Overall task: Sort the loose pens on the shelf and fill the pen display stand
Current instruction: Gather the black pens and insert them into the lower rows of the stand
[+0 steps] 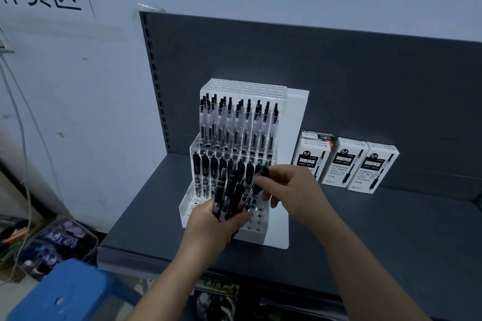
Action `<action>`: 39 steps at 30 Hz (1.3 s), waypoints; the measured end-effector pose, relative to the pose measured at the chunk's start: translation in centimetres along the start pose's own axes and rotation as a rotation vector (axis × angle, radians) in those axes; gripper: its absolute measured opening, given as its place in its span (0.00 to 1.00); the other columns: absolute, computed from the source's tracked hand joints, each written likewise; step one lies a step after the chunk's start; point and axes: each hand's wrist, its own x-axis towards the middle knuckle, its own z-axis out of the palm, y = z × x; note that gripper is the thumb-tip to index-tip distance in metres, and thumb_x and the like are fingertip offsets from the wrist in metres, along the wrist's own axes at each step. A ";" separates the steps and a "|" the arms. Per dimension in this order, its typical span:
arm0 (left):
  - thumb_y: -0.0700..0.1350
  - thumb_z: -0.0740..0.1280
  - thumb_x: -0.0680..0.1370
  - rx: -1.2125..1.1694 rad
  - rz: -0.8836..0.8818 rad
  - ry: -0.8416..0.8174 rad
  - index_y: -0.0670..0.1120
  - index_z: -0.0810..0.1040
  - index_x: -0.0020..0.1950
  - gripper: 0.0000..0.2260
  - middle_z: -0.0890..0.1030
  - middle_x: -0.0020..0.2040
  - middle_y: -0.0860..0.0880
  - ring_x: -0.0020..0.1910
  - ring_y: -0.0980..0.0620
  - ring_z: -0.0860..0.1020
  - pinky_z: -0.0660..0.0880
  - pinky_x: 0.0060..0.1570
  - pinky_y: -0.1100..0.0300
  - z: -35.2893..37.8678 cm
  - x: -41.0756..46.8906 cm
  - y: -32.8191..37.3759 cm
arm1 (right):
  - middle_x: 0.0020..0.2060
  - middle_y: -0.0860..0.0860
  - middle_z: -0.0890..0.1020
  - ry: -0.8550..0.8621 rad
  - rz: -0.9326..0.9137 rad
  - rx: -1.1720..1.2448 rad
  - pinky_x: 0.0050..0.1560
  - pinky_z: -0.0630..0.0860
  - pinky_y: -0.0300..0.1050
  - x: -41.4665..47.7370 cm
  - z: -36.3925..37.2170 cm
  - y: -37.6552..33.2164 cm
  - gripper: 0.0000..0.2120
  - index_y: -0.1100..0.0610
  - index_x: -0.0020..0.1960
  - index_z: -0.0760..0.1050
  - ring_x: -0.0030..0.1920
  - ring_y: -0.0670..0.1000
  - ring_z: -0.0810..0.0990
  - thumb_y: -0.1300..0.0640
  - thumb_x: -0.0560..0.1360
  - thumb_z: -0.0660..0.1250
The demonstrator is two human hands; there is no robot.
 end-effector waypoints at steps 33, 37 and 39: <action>0.43 0.67 0.78 -0.148 0.074 0.129 0.38 0.79 0.52 0.09 0.86 0.43 0.48 0.40 0.48 0.84 0.82 0.38 0.52 2.0 -0.7 -1.2 | 0.28 0.48 0.81 0.091 -0.265 -0.641 0.39 0.79 0.43 2.2 -1.1 3.2 0.17 0.57 0.37 0.81 0.29 0.46 0.79 0.45 0.77 0.66; 0.45 0.67 0.77 -0.118 0.069 0.063 0.40 0.79 0.53 0.09 0.86 0.44 0.47 0.41 0.47 0.84 0.81 0.43 0.45 1.1 -0.6 -1.2 | 0.28 0.45 0.80 -0.098 -0.144 -0.275 0.32 0.74 0.35 1.2 0.9 1.8 0.10 0.56 0.40 0.82 0.27 0.41 0.75 0.50 0.75 0.70; 0.46 0.68 0.77 -0.141 0.067 0.040 0.40 0.79 0.53 0.11 0.86 0.43 0.46 0.40 0.47 0.84 0.82 0.42 0.47 0.4 -0.5 -1.2 | 0.26 0.47 0.79 -0.155 -0.112 -0.204 0.31 0.73 0.36 1.3 1.8 1.3 0.10 0.58 0.38 0.80 0.26 0.45 0.75 0.54 0.76 0.70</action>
